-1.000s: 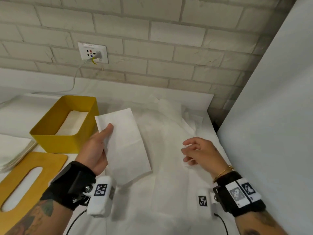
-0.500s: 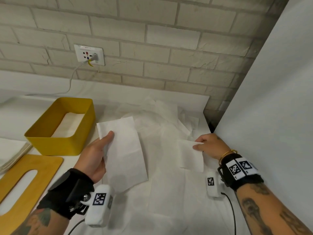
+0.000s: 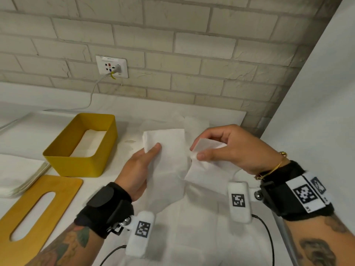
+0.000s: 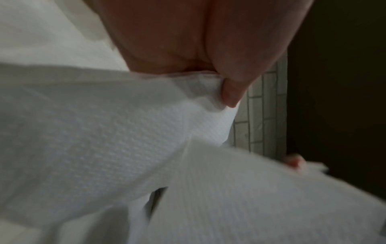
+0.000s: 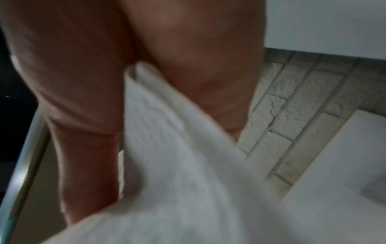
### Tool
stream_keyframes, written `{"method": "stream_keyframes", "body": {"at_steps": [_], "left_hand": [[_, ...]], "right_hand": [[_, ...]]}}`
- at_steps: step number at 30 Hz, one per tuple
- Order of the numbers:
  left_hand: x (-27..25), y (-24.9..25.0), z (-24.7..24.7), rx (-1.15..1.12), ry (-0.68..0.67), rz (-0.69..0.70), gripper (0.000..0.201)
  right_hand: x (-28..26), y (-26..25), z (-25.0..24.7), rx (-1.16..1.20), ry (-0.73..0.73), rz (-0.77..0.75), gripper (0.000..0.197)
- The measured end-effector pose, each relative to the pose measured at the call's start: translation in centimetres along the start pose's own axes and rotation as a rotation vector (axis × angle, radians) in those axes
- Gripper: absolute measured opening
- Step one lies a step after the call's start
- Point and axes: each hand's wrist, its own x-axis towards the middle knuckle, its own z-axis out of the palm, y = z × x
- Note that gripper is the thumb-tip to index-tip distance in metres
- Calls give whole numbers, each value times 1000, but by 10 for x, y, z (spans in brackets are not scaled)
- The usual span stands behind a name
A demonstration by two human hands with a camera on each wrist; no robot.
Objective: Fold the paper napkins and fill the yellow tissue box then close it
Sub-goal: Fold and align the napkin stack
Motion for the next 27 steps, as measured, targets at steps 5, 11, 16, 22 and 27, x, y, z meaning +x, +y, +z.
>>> {"method": "stream_keyframes", "body": {"at_steps": [5, 11, 16, 22, 27], "left_hand": [[-4, -14, 20, 29, -159, -97, 39], [-2, -32, 12, 124, -138, -60, 44], [2, -35, 5, -20, -47, -67, 44], [5, -38, 5, -67, 49, -116, 28], [8, -34, -9, -153, 94, -136, 31]], "right_hand": [[31, 31, 12, -53, 198, 113, 16], [31, 60, 26, 80, 342, 214, 24], [13, 79, 55, 630, 424, 183, 57], [6, 92, 79, 606, 643, 128, 28], [-14, 69, 52, 617, 458, -52, 41]]}}
